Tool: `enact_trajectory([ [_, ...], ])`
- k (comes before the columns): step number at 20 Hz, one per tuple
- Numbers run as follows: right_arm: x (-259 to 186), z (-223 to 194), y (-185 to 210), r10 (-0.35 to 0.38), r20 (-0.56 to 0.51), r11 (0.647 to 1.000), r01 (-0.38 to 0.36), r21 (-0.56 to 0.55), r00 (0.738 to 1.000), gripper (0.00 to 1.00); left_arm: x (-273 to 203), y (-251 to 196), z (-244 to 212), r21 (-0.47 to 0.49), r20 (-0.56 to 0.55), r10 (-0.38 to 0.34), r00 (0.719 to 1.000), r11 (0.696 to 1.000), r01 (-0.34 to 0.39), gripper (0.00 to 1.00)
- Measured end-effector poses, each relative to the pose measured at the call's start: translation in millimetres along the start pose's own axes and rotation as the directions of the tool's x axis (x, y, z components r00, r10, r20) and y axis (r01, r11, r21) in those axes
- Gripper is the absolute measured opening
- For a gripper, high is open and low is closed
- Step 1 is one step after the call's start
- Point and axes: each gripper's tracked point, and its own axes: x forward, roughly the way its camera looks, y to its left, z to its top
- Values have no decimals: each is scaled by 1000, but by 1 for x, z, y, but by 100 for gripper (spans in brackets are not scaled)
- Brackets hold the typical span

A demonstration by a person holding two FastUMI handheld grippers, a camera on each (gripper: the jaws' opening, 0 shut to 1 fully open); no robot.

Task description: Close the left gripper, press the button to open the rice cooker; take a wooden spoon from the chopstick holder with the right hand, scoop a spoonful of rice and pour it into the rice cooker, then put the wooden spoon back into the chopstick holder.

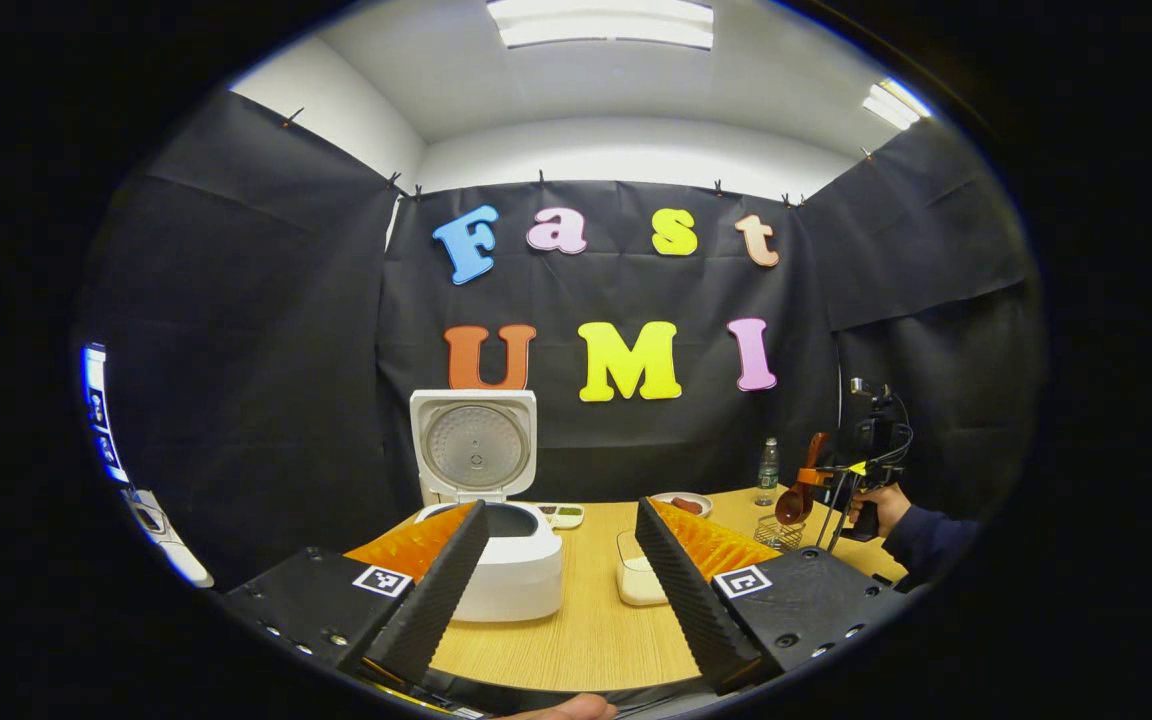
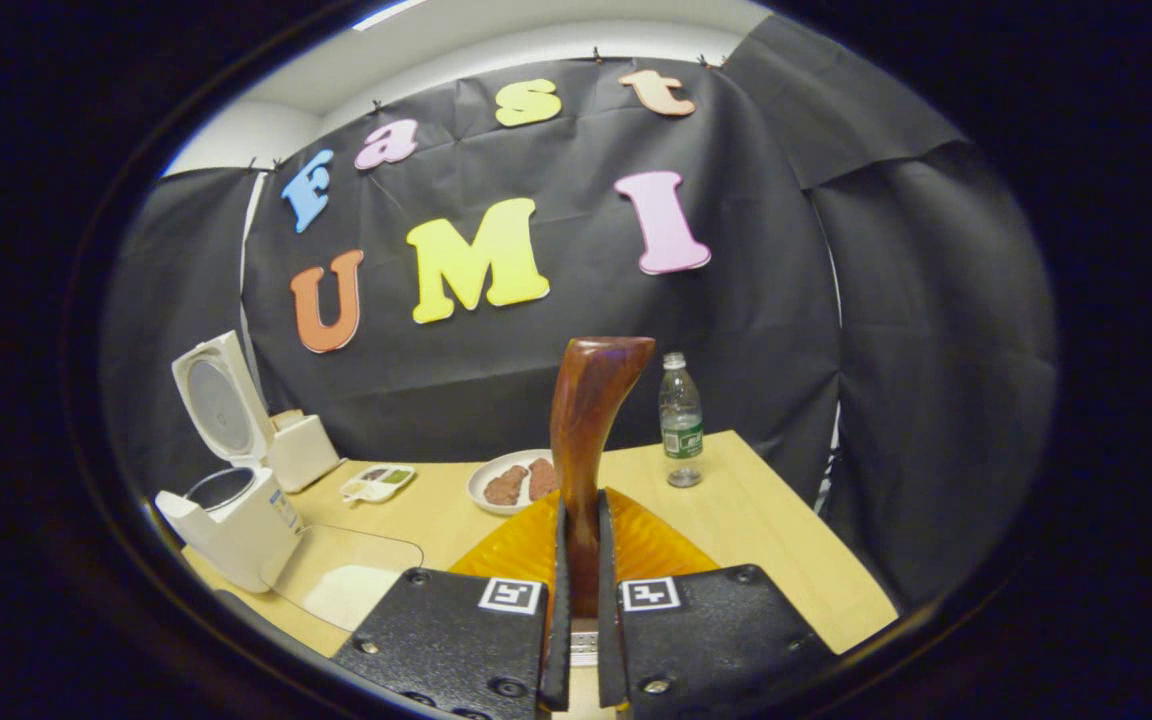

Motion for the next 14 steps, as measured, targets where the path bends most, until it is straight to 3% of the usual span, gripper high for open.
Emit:
enact_trajectory([
  [6, -18, 17, 16, -30, 18, 999, 31, -40, 999, 16, -2, 11, 1, -37, 1, 44, 999, 998, -44, 94],
  [14, -20, 24, 76, 44, 3, 999, -44, -22, 999, 16, -7, 19, -7, -7, -3, 49, 999, 999, -49, 94],
])
